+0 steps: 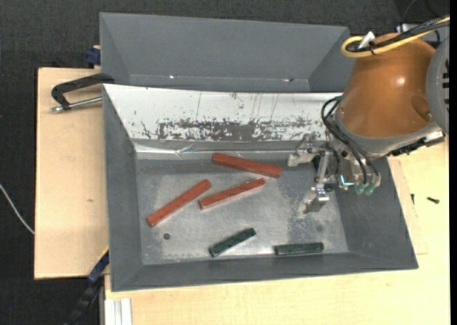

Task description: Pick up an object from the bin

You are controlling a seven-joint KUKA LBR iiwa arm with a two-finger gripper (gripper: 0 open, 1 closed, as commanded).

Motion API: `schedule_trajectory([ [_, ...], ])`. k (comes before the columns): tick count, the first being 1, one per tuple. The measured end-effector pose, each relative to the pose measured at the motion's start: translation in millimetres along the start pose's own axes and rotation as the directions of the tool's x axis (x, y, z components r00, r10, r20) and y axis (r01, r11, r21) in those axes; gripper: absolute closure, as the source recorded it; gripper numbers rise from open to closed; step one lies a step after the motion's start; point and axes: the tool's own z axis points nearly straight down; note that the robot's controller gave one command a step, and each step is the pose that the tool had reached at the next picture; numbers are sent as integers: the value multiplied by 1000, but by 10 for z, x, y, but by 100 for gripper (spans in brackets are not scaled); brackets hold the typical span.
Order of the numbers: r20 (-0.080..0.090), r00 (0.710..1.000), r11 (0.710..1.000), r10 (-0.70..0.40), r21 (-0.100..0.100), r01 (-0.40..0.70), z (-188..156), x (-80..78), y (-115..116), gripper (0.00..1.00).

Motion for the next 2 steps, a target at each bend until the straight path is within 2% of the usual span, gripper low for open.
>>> schedule_trajectory([
  [1,9,1000,1000,-1,0,1,-45,-16,0,0],
  [2,15,999,999,-48,1,48,591,-343,375,0],
])
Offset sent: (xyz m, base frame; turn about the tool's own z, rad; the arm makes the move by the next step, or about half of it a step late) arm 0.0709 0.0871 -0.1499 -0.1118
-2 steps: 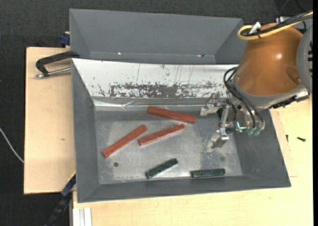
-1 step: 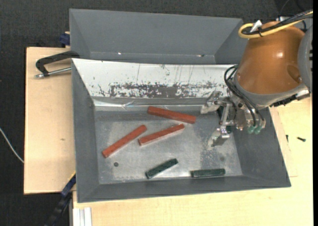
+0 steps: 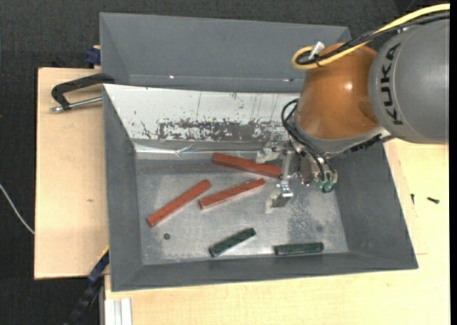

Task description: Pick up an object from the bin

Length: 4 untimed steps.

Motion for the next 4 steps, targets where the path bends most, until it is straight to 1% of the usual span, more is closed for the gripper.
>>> schedule_trajectory([
  [1,-6,991,991,136,0,-136,103,-431,236,0],
  [2,-4,999,999,-44,-1,44,104,-369,432,0],
  [3,-2,996,996,-94,-1,94,827,-339,576,0],
  [4,2,995,995,-96,-1,96,773,-348,573,100],
])
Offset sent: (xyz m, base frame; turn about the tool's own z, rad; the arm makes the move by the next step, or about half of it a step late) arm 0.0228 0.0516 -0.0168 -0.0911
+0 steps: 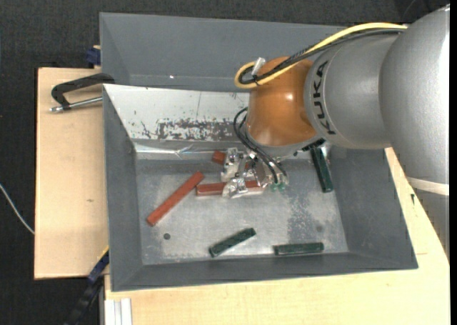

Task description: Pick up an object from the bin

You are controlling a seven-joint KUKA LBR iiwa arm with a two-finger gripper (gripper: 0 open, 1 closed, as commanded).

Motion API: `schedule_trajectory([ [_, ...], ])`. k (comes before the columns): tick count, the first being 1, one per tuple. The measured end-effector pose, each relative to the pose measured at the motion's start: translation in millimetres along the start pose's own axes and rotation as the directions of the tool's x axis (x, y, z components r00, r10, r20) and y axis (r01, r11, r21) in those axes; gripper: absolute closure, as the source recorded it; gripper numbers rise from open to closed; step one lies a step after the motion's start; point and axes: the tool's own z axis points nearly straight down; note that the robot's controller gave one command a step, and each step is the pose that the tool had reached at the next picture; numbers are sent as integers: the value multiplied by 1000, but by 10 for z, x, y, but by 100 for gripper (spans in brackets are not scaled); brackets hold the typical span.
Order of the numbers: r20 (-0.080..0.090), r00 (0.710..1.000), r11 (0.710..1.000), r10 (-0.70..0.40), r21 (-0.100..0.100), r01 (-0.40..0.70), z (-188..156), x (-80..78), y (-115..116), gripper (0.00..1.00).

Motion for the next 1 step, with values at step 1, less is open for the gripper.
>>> schedule_trajectory([
  [1,0,1000,1000,0,0,0,0,0,0,100],
])
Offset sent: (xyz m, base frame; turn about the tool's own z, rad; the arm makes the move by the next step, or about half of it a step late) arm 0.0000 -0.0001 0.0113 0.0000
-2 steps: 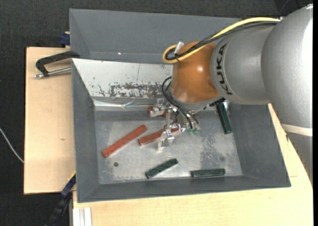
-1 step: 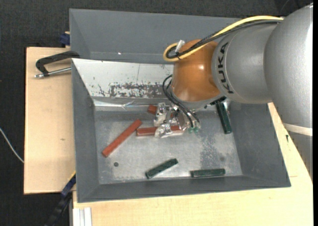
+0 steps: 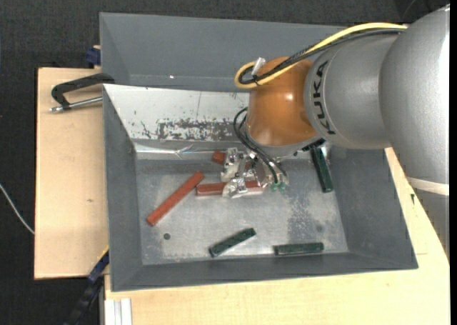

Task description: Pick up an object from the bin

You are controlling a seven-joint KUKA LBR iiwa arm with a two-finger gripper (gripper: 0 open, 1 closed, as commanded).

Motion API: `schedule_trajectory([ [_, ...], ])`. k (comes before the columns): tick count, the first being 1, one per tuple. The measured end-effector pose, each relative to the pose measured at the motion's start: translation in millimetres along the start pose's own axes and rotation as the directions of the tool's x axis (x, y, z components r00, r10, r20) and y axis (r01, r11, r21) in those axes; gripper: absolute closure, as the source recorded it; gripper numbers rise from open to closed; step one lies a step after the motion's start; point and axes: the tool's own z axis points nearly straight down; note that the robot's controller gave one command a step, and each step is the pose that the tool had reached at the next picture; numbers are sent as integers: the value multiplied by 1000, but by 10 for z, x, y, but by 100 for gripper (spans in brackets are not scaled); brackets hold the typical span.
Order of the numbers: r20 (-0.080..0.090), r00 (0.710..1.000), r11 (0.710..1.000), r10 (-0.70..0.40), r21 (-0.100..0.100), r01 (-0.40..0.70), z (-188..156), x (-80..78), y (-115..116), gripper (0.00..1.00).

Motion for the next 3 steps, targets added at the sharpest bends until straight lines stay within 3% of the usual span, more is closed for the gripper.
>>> schedule_trajectory([
  [3,-8,1000,1000,0,0,0,-232,12,6,100],
])
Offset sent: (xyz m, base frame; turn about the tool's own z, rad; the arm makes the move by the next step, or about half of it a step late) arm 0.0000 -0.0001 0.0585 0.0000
